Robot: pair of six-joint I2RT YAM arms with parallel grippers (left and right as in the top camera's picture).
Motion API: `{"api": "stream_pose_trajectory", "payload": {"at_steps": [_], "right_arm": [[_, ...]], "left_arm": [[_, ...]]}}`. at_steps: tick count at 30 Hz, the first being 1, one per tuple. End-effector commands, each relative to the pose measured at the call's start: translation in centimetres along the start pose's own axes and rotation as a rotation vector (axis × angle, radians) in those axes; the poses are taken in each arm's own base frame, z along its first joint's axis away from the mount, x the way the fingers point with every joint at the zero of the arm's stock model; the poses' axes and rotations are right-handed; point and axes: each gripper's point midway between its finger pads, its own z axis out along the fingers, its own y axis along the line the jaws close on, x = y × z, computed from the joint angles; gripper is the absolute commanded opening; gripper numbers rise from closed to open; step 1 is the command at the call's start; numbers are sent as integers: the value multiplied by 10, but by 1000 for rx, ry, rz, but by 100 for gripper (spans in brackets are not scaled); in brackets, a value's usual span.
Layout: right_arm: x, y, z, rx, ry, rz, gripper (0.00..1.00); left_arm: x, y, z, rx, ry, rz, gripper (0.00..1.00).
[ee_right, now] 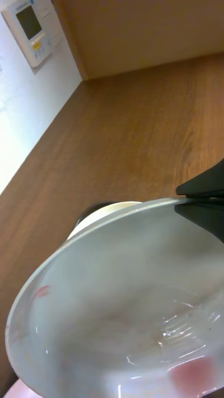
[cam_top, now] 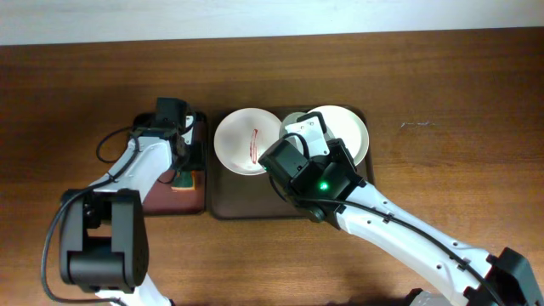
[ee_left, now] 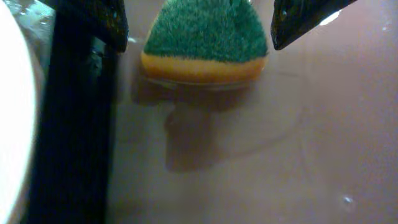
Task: Clean dirty plates on tray and stack at the side
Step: 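Lift the cleaned plate with the right gripper and place it right of the tray, then move the right gripper to the left plate and pull it toward center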
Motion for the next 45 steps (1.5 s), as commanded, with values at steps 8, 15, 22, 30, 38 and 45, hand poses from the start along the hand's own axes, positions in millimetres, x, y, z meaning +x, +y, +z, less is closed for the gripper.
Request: {"api": "stream_pose_trajectory", "payload": {"at_steps": [8, 15, 22, 30, 38, 45], "right_arm": [[27, -58, 46, -287, 262, 493, 4], [112, -161, 76, -280, 512, 924, 4], [203, -217, 109, -108, 713, 1169, 4], [234, -201, 151, -136, 817, 1188, 13], [137, -118, 128, -793, 597, 987, 69], [61, 15, 72, -1029, 546, 579, 67]], "left_arm": [[-12, -1, 8, 10, -10, 0, 15], [34, 1, 4, 1, 178, 8, 78], [47, 1, 2, -2, 232, 13, 0], [46, 1, 2, -2, 231, 13, 72], [44, 1, 2, -2, 222, 13, 82], [43, 1, 2, -1, 216, 12, 82]]}}
